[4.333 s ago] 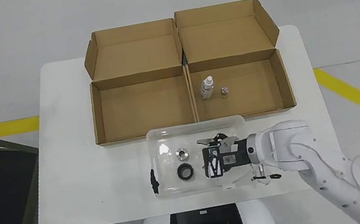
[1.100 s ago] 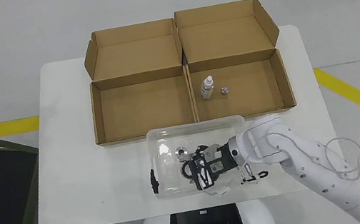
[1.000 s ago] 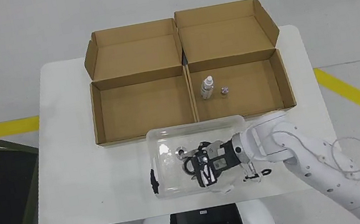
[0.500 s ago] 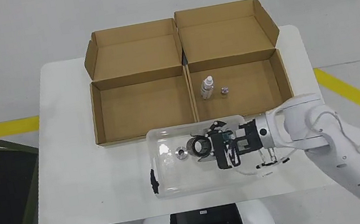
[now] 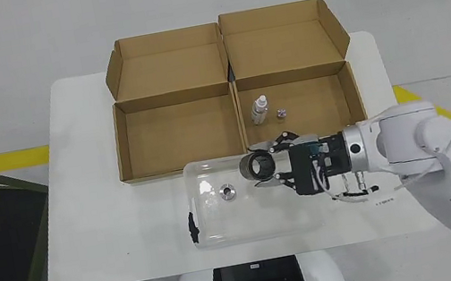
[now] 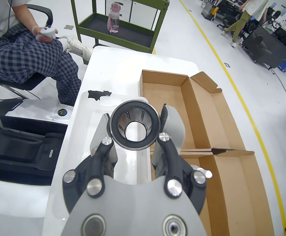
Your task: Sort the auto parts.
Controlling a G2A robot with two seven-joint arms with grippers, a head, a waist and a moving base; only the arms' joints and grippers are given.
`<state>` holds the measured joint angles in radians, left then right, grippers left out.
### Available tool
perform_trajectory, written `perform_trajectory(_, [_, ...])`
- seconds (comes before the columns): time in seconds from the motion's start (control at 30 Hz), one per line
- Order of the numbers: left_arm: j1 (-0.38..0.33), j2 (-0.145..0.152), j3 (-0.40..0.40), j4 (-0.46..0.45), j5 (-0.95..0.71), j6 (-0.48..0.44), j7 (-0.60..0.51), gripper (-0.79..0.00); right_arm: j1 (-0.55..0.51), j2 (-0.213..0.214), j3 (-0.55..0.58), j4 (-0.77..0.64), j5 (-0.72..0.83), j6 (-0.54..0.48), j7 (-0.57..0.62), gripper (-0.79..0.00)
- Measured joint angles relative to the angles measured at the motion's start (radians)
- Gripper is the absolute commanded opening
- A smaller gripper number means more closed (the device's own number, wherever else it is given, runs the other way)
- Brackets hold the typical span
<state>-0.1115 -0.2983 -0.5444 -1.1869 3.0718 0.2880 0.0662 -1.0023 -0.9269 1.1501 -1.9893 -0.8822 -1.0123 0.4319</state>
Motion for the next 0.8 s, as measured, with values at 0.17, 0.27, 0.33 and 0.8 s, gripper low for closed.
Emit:
perform_trajectory(0.17, [0.0, 0.0, 0.0, 0.0, 0.0, 0.0, 0.0, 0.0, 0.003, 0.015, 0.016, -0.015, 0.035, 0.0, -0.002, -0.785])
perform_trajectory(0.27, [0.0, 0.0, 0.0, 0.0, 0.0, 0.0, 0.0, 0.0, 0.003, 0.022, 0.024, -0.015, 0.047, 0.0, -0.001, -0.785])
perform_trajectory(0.33, [0.0, 0.0, 0.0, 0.0, 0.0, 0.0, 0.0, 0.0, 0.003, 0.026, 0.026, -0.015, 0.054, 0.0, 0.0, -0.785])
perform_trajectory(0.8, [0.0, 0.0, 0.0, 0.0, 0.0, 0.0, 0.0, 0.0, 0.018, 0.037, 0.005, 0.01, 0.067, 0.0, -0.014, -0.785])
